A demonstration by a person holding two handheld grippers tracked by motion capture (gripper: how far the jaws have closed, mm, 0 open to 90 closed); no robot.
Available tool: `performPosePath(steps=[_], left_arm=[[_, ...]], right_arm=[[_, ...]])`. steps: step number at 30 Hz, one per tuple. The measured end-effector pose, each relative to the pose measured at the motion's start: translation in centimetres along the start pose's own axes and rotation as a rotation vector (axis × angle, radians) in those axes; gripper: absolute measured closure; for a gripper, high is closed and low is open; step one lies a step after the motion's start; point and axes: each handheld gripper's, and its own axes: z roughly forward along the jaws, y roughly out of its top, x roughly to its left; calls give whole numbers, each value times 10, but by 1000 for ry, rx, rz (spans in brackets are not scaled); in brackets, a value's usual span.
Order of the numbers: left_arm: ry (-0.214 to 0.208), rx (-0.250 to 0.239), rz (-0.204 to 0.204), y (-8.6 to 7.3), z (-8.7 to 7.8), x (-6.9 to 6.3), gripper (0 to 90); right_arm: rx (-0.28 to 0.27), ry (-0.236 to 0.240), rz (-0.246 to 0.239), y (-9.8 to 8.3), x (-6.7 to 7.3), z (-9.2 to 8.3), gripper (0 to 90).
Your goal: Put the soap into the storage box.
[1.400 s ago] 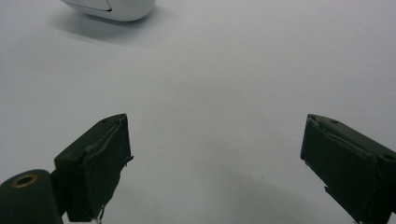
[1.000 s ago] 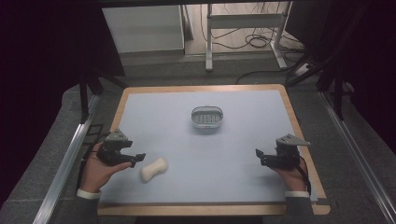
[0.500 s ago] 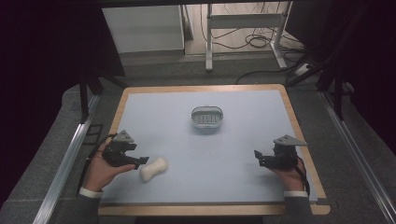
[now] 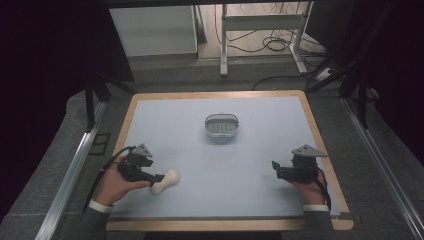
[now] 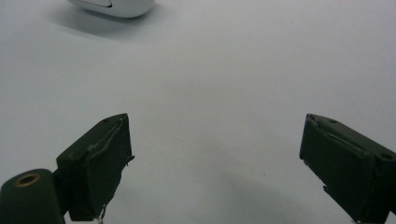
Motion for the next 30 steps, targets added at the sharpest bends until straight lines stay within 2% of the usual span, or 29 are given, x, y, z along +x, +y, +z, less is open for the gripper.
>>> performPosePath(steps=[7, 18, 27, 30], left_arm=[[-4, 29, 22, 2, 9, -4, 289], [-4, 113, 39, 5, 23, -10, 311], [-6, 141, 50, 7, 29, -14, 332], [-5, 164, 55, 8, 33, -15, 335]], right_arm=[[18, 5, 3, -2, -1, 3, 87], [29, 3, 0, -3, 0, 4, 87], [34, 2, 1, -3, 0, 5, 87], [35, 1, -1, -3, 0, 5, 87]])
